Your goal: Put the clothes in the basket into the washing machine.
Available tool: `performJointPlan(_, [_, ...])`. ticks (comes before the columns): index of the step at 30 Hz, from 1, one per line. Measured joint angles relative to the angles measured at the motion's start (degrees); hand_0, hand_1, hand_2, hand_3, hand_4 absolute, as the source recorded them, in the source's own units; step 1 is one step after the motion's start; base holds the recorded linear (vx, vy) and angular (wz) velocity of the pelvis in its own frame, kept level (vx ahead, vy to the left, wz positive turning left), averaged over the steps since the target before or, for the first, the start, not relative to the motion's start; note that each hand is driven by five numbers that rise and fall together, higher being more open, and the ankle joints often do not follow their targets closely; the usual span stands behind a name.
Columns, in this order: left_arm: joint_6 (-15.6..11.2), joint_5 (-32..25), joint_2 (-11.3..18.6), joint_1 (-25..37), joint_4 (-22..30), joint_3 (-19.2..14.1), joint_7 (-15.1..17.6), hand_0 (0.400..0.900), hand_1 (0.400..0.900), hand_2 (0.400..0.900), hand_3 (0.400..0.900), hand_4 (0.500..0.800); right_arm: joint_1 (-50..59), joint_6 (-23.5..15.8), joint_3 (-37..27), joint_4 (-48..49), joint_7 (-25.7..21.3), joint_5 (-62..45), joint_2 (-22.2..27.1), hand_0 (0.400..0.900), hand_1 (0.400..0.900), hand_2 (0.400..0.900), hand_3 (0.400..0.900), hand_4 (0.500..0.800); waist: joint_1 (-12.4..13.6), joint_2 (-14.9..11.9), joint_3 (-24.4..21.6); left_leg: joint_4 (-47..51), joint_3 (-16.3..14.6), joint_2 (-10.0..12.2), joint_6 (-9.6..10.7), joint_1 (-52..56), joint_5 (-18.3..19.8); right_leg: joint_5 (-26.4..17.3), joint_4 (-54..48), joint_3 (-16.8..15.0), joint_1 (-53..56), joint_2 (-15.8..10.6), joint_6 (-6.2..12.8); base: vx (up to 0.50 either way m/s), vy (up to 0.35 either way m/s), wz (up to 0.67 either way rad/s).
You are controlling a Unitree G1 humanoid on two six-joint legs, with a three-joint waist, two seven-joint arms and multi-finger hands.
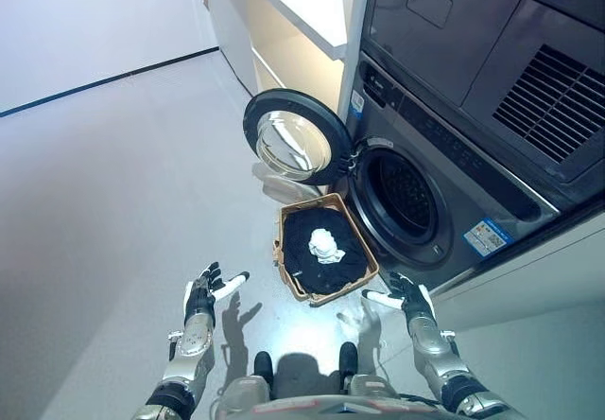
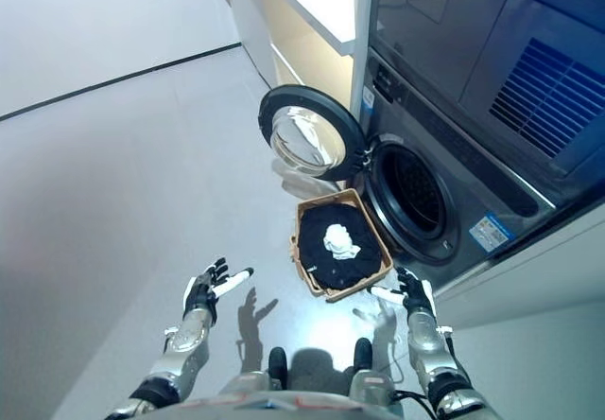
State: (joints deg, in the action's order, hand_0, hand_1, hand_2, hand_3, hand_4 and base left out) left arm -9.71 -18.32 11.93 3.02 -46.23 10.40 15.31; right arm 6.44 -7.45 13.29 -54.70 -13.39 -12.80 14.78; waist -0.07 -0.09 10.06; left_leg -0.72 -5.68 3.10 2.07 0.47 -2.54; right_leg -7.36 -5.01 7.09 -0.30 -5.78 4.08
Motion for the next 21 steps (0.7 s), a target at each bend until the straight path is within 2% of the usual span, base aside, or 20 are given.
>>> performJointPlan(7, [0.06,-0.12,-0.04,0.02,-0.14,0.04,-0.41,0.900,0.900,0.900,0.900,0.800,-0.20,0.22,-0.01,-3.03,0.19,-0.06,-0.02,0.900,0.900,0.900,0.900,0.800,-0.17,0.02,-0.05,-0.05,0.65,0.41,0.03,-0.01,-0.10,0.05,0.01,0.41,0.44,0.39,-0.11,-0.04,-0.061,0.11])
performJointPlan(11, [0.68,-0.15,-0.02,0.02,-0.20,0.05,-1.20,0.900,0.900,0.900,0.900,0.800,-0.57,0.27,-0.05,-3.60,0.26,-0.08,-0.01,0.900,0.900,0.900,0.900,0.800,-0.12,-0.05,-0.24,-0.12,1.51,0.98,0.16,0.04,-0.16,0.65,0.29,1.11,0.70,1.05,-0.97,0.00,-0.135,0.00])
performJointPlan(13, [0.79,-0.18,-0.04,0.05,-1.03,0.03,-1.30,0.900,0.900,0.900,0.900,0.800,-0.77,0.23,-0.07,-3.77,0.82,-0.07,0.03,0.900,0.900,0.900,0.900,0.800,-0.07,0.03,-0.28,-1.10,1.63,1.89,0.99,-0.07,0.06,0.99,1.04,1.05,0.75,1.89,-1.46,-0.02,-0.174,0.02])
performJointPlan(17, [1.16,-0.25,0.10,-0.07,-1.95,0.02,-1.79,0.900,0.900,0.900,0.900,0.800,-1.80,0.19,-0.10,-3.99,1.43,-0.07,0.31,0.900,0.900,0.900,0.900,0.800,-0.11,0.09,-0.31,-2.32,3.08,3.77,1.86,-0.23,0.60,3.66,5.83,1.11,-0.57,4.03,-2.79,-0.03,-0.199,0.10])
performJointPlan(20, [1.29,-0.27,0.16,-0.31,-3.01,0.01,-2.14,0.900,0.900,0.900,0.900,0.800,-3.46,0.14,-0.11,-3.94,1.56,-0.08,0.44,0.900,0.900,0.900,0.900,0.800,-0.06,-0.13,-0.46,-3.65,4.55,5.69,2.95,-1.07,1.20,8.18,13.85,1.37,-3.61,5.65,-4.77,-0.02,-0.255,0.25])
performJointPlan(21, [1.33,-0.30,0.39,-0.62,-3.02,0.01,-2.17,0.900,0.900,0.900,0.900,0.800,-3.98,0.06,-0.10,-3.80,1.75,-0.08,0.36,0.900,0.900,0.900,0.900,0.800,0.01,-0.59,-0.50,-4.27,5.12,5.88,3.24,-1.44,1.37,10.62,17.00,1.06,-5.19,5.42,-5.74,-0.01,-0.225,0.29])
